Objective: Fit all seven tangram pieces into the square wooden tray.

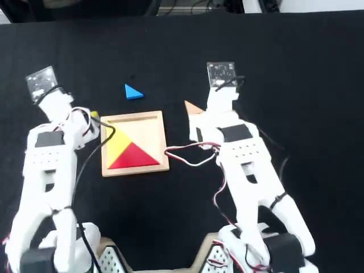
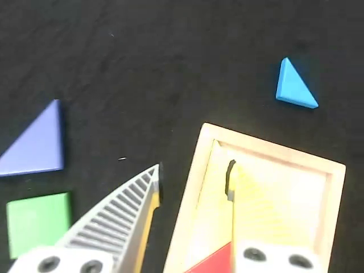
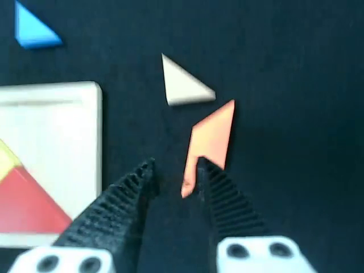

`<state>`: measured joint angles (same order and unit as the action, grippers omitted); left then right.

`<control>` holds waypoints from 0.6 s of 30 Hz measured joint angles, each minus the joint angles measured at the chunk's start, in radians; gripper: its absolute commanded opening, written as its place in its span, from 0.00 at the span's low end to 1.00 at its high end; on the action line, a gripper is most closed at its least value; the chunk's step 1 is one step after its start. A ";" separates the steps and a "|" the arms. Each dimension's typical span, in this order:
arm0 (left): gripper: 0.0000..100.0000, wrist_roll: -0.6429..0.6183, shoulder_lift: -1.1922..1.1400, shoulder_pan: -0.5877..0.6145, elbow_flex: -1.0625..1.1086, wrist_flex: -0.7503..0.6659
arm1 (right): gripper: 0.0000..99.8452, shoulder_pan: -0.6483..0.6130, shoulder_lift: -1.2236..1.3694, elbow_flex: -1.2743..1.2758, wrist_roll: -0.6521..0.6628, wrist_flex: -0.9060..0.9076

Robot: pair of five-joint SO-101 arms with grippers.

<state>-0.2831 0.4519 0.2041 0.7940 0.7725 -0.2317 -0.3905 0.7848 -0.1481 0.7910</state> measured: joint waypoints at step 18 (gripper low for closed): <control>0.20 0.608 -0.298 0.299 -0.445 0.399 | 0.12 0.000 0.057 0.002 -0.020 -0.055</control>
<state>0.3245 0.1542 0.5033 0.3491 1.1715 -0.2317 -0.3337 0.7864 -0.1680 0.7357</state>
